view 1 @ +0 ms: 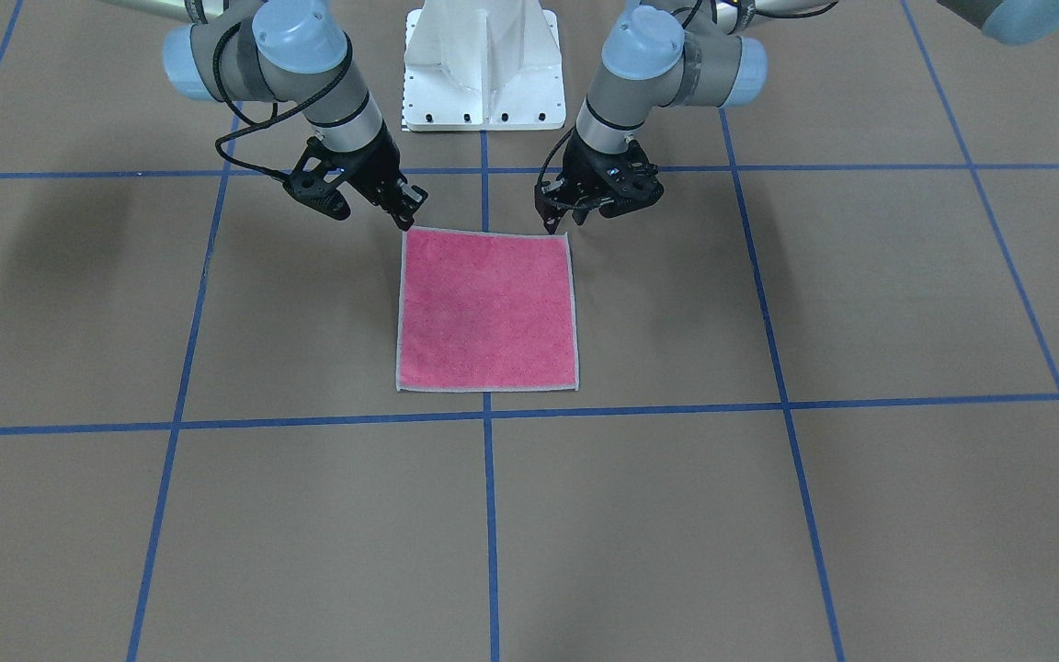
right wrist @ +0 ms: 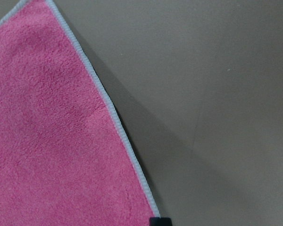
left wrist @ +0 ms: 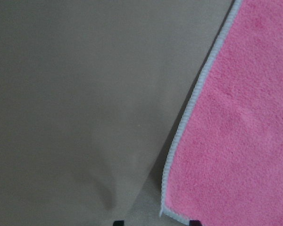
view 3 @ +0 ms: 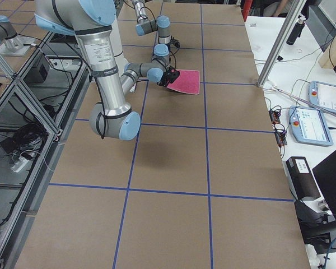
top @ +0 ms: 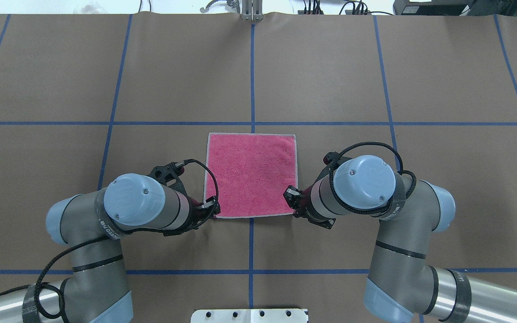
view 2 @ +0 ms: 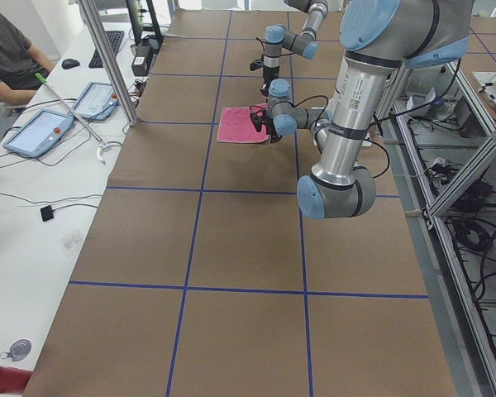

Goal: Fold towel twice with both arms
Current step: 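Close both grippers on the towel's two near corners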

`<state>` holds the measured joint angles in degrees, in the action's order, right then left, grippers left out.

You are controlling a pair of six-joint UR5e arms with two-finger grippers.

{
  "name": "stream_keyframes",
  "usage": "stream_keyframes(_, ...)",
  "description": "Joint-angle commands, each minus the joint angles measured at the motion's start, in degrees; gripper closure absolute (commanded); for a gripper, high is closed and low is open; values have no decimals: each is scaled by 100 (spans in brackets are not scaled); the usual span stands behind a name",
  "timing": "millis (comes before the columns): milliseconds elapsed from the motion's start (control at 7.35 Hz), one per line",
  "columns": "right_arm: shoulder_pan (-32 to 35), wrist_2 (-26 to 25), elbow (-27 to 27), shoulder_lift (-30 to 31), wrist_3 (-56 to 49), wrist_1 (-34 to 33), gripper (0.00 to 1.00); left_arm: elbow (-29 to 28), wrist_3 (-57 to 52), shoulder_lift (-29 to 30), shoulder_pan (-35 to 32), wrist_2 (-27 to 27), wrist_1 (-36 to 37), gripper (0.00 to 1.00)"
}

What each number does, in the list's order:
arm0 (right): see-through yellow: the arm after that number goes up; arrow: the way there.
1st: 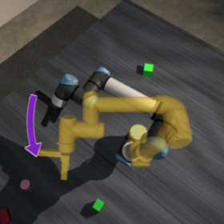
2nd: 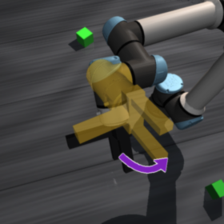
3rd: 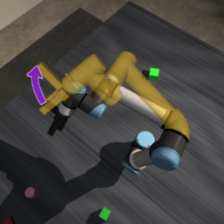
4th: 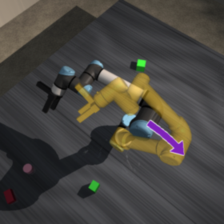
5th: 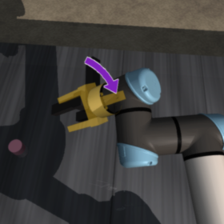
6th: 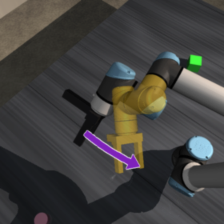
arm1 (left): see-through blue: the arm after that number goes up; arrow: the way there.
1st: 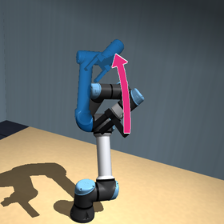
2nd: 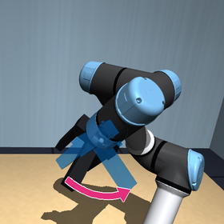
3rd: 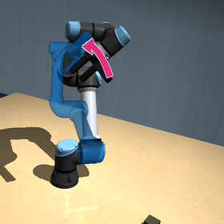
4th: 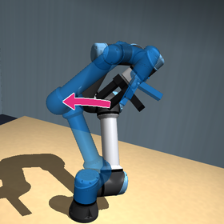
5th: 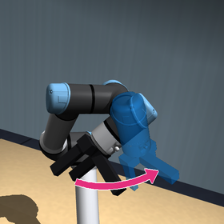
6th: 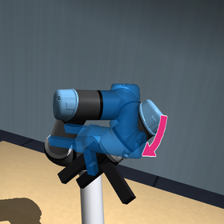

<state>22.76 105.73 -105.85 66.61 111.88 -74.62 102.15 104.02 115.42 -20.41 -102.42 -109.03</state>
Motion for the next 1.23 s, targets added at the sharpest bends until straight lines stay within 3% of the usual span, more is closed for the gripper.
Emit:
stream_keyframes(0, 0, 0, 3, 44, 0, 0, 100, -28, 5, 16, 2, 3, 5, 51)
stream_keyframes(408, 0, -9, -6, 71, 0, 0, 100, -19, 5, 16, -6, 12, 5, 51)
stream_keyframes(681, 0, -9, -6, 71, -9, 0, 100, -28, 13, 16, 2, 12, 5, 64)
stream_keyframes(1089, 0, 0, -15, 71, -9, 0, 100, -46, 5, 25, 2, 100, -4, 66)
